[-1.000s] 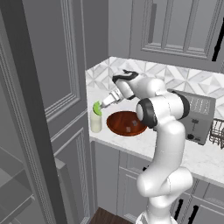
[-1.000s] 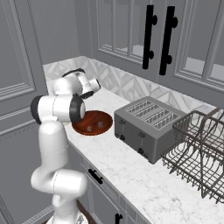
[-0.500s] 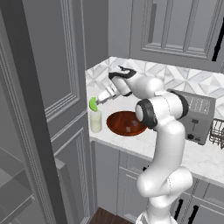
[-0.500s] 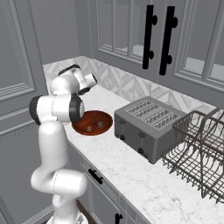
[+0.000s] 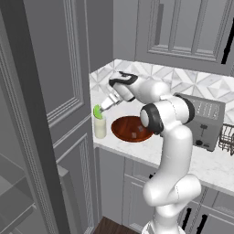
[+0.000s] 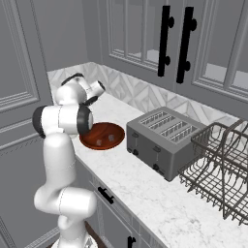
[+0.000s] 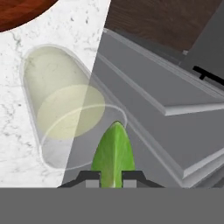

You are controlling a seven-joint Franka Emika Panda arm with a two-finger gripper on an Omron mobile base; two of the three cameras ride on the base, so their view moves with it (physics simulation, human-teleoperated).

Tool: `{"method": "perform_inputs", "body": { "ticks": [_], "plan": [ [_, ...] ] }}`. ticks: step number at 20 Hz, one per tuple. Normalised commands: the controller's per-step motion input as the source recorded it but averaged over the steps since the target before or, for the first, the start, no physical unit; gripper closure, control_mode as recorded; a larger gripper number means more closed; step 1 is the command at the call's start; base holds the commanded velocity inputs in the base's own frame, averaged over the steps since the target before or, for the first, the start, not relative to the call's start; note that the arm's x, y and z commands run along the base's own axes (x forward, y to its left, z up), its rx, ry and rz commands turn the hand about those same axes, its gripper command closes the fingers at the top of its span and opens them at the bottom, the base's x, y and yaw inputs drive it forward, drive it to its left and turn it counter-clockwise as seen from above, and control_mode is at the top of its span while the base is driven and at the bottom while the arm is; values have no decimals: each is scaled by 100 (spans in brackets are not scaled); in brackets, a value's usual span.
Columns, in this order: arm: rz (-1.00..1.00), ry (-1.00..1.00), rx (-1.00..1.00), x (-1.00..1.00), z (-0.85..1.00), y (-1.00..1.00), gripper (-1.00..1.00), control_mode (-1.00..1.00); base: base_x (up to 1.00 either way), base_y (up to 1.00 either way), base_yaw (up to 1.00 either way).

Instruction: Grab a lemon wedge from the fridge and one ice cube from the ice bowl, and put them in the glass of lemonade.

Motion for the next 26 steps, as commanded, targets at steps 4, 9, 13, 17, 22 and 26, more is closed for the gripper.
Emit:
{"method": "perform_inputs", "body": {
  "ticks": [4,9,13,17,22,26],
  "plan": [
    [0,-6,-8,0,-14,0,100,-100,0,0,0],
    [0,-10,-4,0,-17,-1,100,-100,0,0,0],
    [0,-12,0,0,-11,-7,100,-100,0,0,0],
    [0,-13,-1,-1,-8,-14,100,-100,0,0,0],
    [0,-11,-2,0,0,-1,100,-100,0,0,0],
    [0,0,0,0,0,0,-100,-100,0,0,0]
  ]
}}
